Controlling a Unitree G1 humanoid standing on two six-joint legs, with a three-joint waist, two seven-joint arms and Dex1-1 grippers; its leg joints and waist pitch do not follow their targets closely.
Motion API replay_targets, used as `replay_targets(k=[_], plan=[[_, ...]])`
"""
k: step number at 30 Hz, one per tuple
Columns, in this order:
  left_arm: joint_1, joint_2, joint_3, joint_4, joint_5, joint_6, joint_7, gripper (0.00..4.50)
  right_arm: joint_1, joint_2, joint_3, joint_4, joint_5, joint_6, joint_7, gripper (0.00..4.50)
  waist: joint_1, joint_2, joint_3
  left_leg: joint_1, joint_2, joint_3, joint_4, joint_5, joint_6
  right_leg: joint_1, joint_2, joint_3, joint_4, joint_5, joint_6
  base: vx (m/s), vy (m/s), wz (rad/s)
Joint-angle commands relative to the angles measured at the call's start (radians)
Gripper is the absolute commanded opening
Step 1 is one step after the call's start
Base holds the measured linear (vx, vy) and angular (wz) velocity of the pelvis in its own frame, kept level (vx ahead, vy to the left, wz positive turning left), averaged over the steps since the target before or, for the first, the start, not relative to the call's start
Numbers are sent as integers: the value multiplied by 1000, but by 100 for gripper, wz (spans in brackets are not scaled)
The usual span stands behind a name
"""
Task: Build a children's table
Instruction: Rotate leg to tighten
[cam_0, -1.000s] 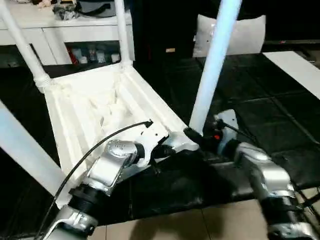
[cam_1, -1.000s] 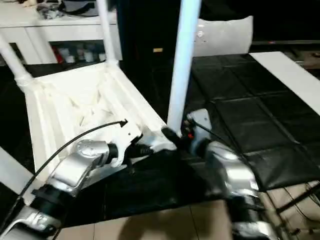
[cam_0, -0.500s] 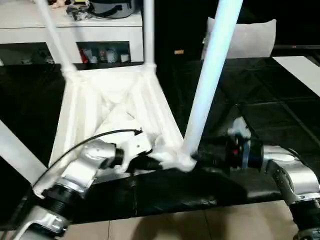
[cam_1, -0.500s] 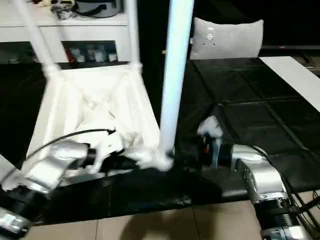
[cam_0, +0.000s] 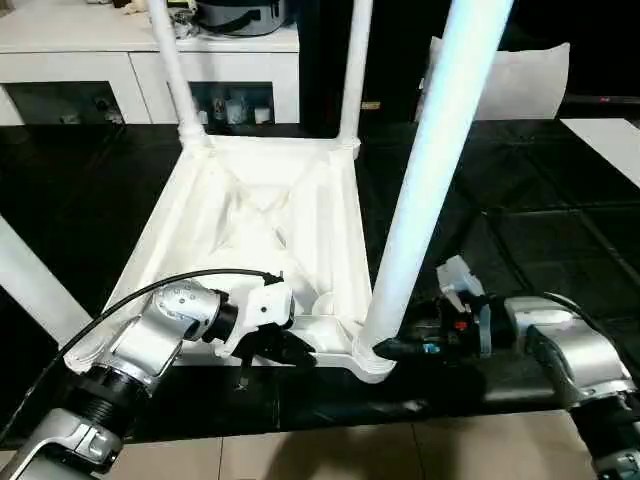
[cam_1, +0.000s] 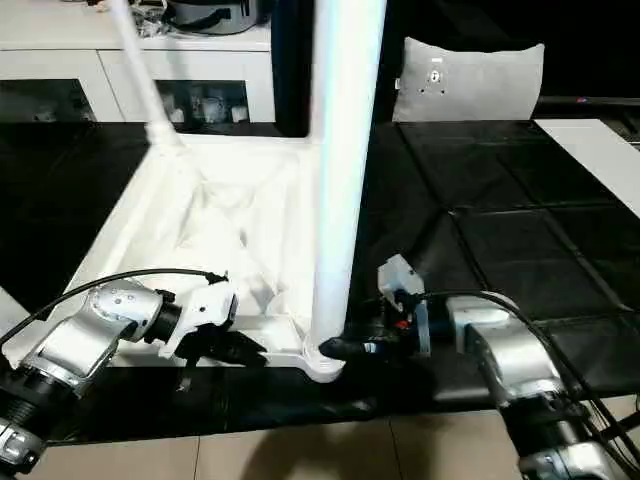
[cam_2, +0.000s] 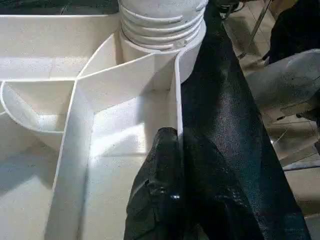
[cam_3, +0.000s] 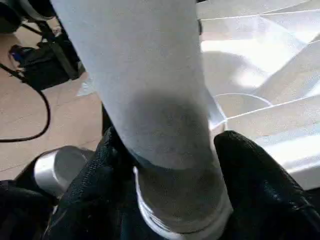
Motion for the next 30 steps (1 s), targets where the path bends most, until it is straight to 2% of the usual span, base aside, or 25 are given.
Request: replay_targets(k=[1,2,3,9,11,12,13,14,15,16,17,18,19,20,21,22,24,25,26,30], plan=[[-10,-3,-43,-1,10,-17,-46,0,-16,-8,4,-6,16,8,19,243,-4,-6,-56,-18,35,-3,-67,-35,69,68,-72,73,-58,-279,-94,0,0,0],[-5,-4,-40,0,6,-19,-45,0,-11,-13,7,-15,22,22,26,243,-4,-5,-56,-19,34,-3,-66,-32,69,69,-71,73,-56,-270,-95,0,0,0],[-3,-4,-39,0,3,-19,-45,0,-9,-15,8,-19,24,27,27,215,-4,-5,-56,-19,34,-2,-66,-31,70,69,-71,74,-56,-265,-97,0,0,0],[16,-36,-3,-14,-21,27,23,0,37,4,-17,-87,59,78,-22,202,-3,-6,-55,-18,35,0,-67,-37,64,69,-71,75,-60,-277,-89,0,0,0],[10,-77,35,0,-20,66,122,0,38,48,-41,-99,39,129,-158,202,-4,-6,-53,-18,33,-1,-69,-47,57,68,-70,73,-63,-303,-78,0,0,0],[10,-79,36,0,-20,68,126,0,38,51,-42,-99,37,131,-165,202,-5,-3,-52,-17,31,-2,-70,-53,49,67,-69,71,-68,-323,-70,0,0,0],[10,-100,49,-16,-14,126,182,0,17,111,-65,-66,-25,167,-350,202,-8,-2,-51,-16,26,-1,-70,-75,40,67,-69,68,-77,-374,-50,0,0,0],[9,-112,53,-24,-6,158,216,0,6,142,-79,-49,-48,192,-436,202,-16,2,-46,-14,23,-1,-73,-89,23,62,-68,65,-86,-419,-33,0,0,0],[9,-119,55,-29,-1,179,237,0,-2,161,-88,-38,-62,208,-490,202,-24,-2,-45,-17,19,-2,-72,-98,14,65,-67,61,-89,-445,-19,0,0,0],[8,-128,58,-32,5,193,259,0,-6,177,-100,-33,-65,231,-529,202,-39,-1,-46,-23,13,-7,-72,-114,-1,73,-66,51,-96,-491,12,0,0,0],[8,-130,59,-32,7,196,264,0,-6,180,-102,-34,-65,236,-536,201,-53,-1,-47,-18,9,-6,-70,-129,5,68,-64,49,-106,-508,30,0,0,0],[8,-130,59,-32,7,196,264,0,-6,180,-102,-34,-65,236,-536,201,-59,-2,-46,-17,8,-6,-69,-135,11,66,-62,48,-108,-511,33,0,0,0],[3,-160,72,-29,18,223,324,0,-12,211,-118,-30,-79,260,-613,201,-68,4,-46,-17,9,-5,-68,-142,26,63,-61,49,-110,-510,32,0,0,0],[-2,-195,87,-28,23,260,385,0,-19,241,-130,-23,-96,272,-691,201,-70,3,-47,-14,10,-4,-67,-137,24,61,-59,49,-111,-499,27,0,0,0],[-14,-267,114,-21,35,319,507,0,-32,297,-148,-6,-126,275,-822,201,-77,2,-45,-12,14,-3,-67,-136,12,56,-58,46,-111,-492,13,0,0,0],[-15,-291,119,-22,35,338,538,0,-36,323,-164,-2,-125,273,-858,201,-79,0,-46,-14,8,-5,-66,-138,7,60,-60,40,-114,-512,20,0,0,0],[-18,-323,124,-24,34,357,575,0,-37,347,-175,-1,-130,259,-887,201,-80,1,-47,-18,5,-6,-66,-139,18,63,-61,41,-115,-515,31,0,0,0],[-19,-334,126,-24,34,361,590,0,-36,350,-171,-2,-137,250,-891,235,-80,3,-48,-13,10,-6,-66,-142,27,58,-61,43,-117,-499,29,0,0,0],[-21,-341,127,-23,35,363,598,0,-35,351,-166,-3,-141,242,-891,269,-80,0,-48,-17,10,-6,-67,-133,35,61,-60,46,-111,-474,23,0,0,0],[-23,-342,111,-28,51,350,607,0,-29,352,-163,-24,-123,235,-877,281,-73,2,-53,-22,15,-8,-69,-90,52,66,-64,55,-96,-406,-1,0,0,0]])
